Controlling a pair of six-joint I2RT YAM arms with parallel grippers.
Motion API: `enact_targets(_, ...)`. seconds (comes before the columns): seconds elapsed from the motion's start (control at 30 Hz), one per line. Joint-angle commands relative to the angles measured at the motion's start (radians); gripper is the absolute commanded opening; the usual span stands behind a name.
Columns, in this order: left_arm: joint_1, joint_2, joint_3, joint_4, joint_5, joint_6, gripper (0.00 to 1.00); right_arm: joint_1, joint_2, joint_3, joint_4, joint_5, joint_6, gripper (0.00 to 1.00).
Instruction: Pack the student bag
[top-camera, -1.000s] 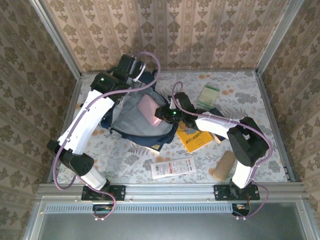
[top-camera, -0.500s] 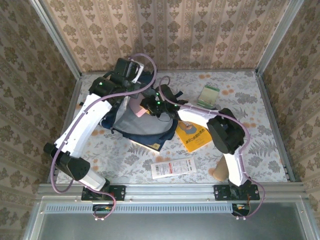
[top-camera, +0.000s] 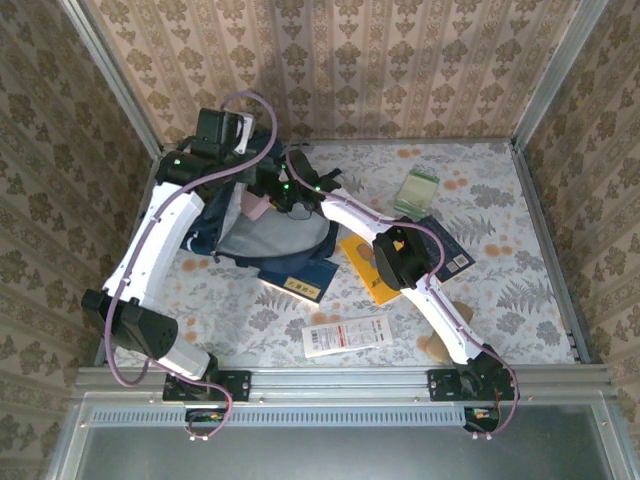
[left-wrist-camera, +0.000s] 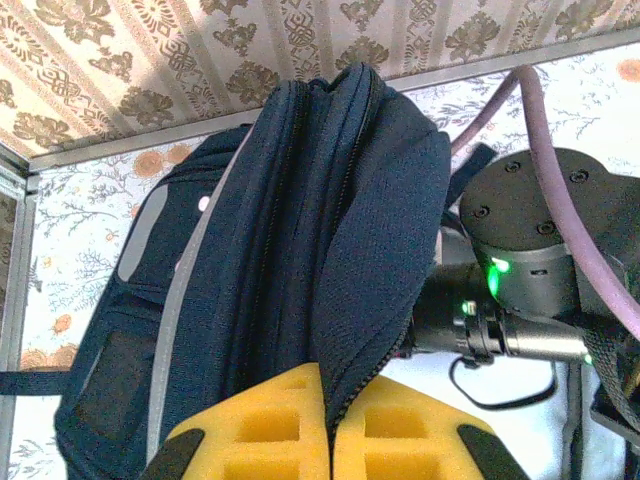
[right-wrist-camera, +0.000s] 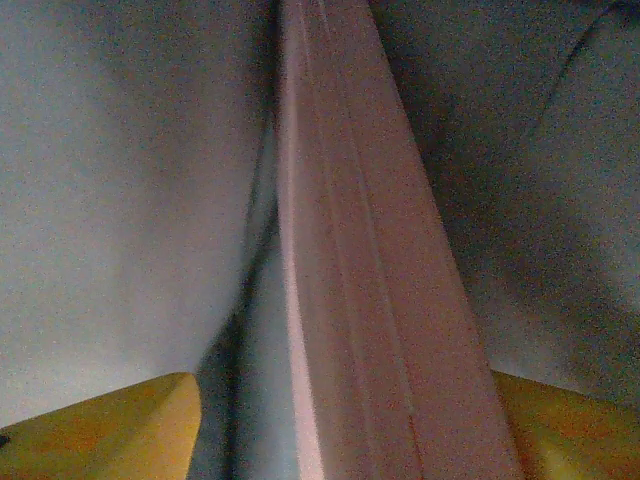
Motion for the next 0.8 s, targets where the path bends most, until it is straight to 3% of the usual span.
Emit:
enact_targets(0.0,0.027,0.014,0.021,0.097,0.088,-0.071,0.0,0.015,-0.139,0.005,-0.168,0.003,-0.274,0.75)
enact_targets(0.17,0.081,0.061,0.021,0.118,0.156,-0.122,0.0,0.02,-0.397,-0.304,-0.149,0.146,-0.456,0.83)
enact_targets(0.4,0.122,0.073,-0.053,0.182,0.296,-0.17,0.0,0.019,-0.722,-0.69,-0.098,0.382,-0.591,0.83)
enact_targets(0.57,0.11,0.068,-0.135,0.219,0.332,-0.178,0.0,0.059,-0.869,-0.79,-0.248,0.631,-0.782,0.81)
enact_targets(0.63,0.098,0.071,-0.168,0.235,0.332,-0.183,0.0,0.066,-0.926,-0.854,-0.253,0.671,-0.836,0.79)
enact_targets(0.77,0.058,0.103,-0.2,0.252,0.338,-0.224,0.04,0.046,-1.049,-0.981,-0.3,0.736,-0.784,0.79)
